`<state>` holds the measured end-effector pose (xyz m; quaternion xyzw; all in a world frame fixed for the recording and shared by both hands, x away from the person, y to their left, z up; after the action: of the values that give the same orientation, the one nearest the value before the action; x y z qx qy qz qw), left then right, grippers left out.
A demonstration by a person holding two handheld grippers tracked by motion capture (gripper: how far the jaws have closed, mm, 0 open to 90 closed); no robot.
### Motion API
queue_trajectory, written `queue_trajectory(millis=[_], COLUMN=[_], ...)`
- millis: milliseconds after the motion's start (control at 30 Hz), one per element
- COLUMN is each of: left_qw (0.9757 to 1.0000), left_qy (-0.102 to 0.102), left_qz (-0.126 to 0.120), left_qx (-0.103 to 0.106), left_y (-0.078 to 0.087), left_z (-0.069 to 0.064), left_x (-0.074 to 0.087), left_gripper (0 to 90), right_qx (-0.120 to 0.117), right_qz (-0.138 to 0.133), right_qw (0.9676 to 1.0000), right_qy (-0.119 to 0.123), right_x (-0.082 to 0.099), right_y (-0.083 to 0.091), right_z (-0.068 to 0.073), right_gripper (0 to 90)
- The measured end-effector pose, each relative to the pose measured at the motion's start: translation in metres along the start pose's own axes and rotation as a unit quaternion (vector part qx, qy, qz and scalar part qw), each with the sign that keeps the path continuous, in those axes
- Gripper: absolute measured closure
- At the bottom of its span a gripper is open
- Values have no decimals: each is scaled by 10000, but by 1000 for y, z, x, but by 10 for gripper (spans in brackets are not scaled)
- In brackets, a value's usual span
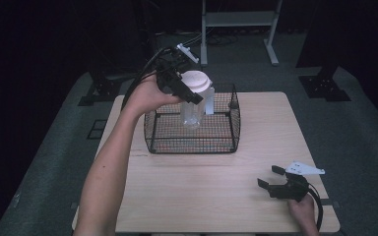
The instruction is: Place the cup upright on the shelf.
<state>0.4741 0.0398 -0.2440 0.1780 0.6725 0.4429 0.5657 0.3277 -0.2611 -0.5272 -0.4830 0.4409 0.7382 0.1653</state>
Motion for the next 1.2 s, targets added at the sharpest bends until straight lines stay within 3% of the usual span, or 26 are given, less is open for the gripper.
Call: queue_trajectory(millis=[367, 933, 1067, 1200], left_qw=[9996, 9984, 9985, 9977], left_qy=[275, 457, 502, 618], left_qz=[82, 318, 203, 252], left_qx=[-49, -47, -120, -117], left_y=[-24, -65, -75, -85], left_z=[23, 42, 45, 50], left_x=[2, 7, 9, 15], left_gripper=[53, 53, 53, 53], right_qx=[-22, -31, -32, -39], right_qz=[1, -41, -30, -61], right_qw=[10000, 10000, 10000, 10000], right_qy=[-39, -41, -63, -65], right_x=[0, -1, -1, -1], right_y=[0, 1, 1, 1], right_z=[0, -2, -2, -2], right_gripper=[129, 129, 129, 129])
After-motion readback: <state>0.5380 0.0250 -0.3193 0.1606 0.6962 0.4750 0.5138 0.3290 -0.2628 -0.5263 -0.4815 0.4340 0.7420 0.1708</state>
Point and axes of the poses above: each handheld gripper's, and its own axes: y roughly backward along the jaws, x roughly out of its underside, z roughly to its left, the point moved 6 cm from there along -y, roughly forward along the jaws, and after that the axes turned 4 degrees about x, right-handed, at the moved point
